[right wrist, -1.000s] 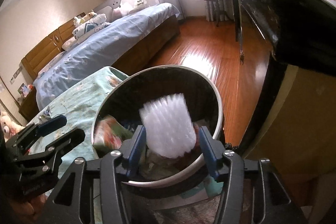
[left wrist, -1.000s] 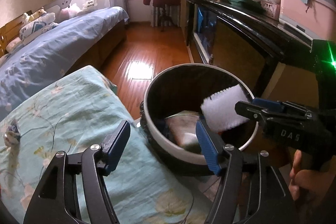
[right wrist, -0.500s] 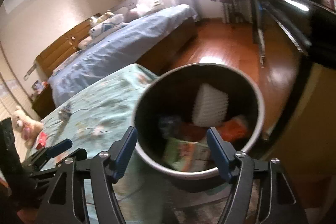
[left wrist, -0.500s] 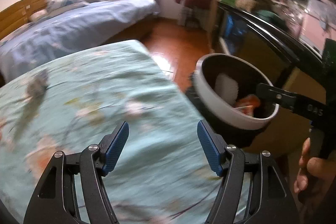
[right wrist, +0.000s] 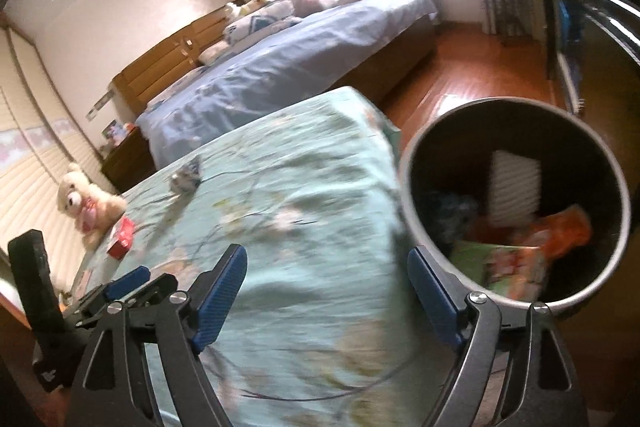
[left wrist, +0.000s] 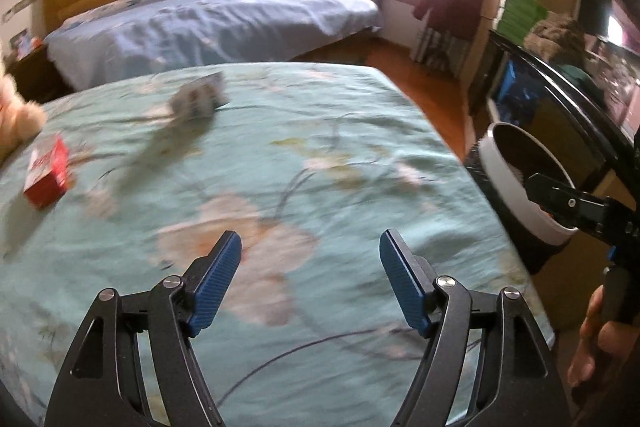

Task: Collect trash
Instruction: 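Move both open tools back over the bed toward the paper and red box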

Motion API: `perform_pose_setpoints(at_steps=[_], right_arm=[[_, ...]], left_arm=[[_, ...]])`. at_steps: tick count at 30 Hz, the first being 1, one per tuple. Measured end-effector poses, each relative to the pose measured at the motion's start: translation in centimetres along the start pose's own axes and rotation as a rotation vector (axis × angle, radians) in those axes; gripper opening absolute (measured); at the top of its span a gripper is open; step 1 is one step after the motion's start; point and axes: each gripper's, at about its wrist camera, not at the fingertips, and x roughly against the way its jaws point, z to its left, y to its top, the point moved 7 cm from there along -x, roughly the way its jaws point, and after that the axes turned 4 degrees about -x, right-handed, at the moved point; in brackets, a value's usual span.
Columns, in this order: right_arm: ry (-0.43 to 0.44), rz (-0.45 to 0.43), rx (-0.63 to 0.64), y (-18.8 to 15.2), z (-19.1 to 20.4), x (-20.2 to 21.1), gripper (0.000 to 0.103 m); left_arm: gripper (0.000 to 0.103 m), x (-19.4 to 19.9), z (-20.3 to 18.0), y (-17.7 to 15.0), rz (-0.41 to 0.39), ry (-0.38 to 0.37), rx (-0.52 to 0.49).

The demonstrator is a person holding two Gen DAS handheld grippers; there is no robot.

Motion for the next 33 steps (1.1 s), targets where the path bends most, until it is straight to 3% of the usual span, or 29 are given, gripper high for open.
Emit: perform_pose_setpoints(at_steps=[18,33], right_arm=[[0.108,0.123,0.159,-2.7,10.4,-7.0,0.086],[0.147,0.184,0.243,-2.6,16.7,-12.8,0.086]], left_arm=[[0.076,2.2,12.1,-3.3,0.002,0.253,0.138],[0.077,2.1,19.0,-2.9,0.014,0.348,0.274]])
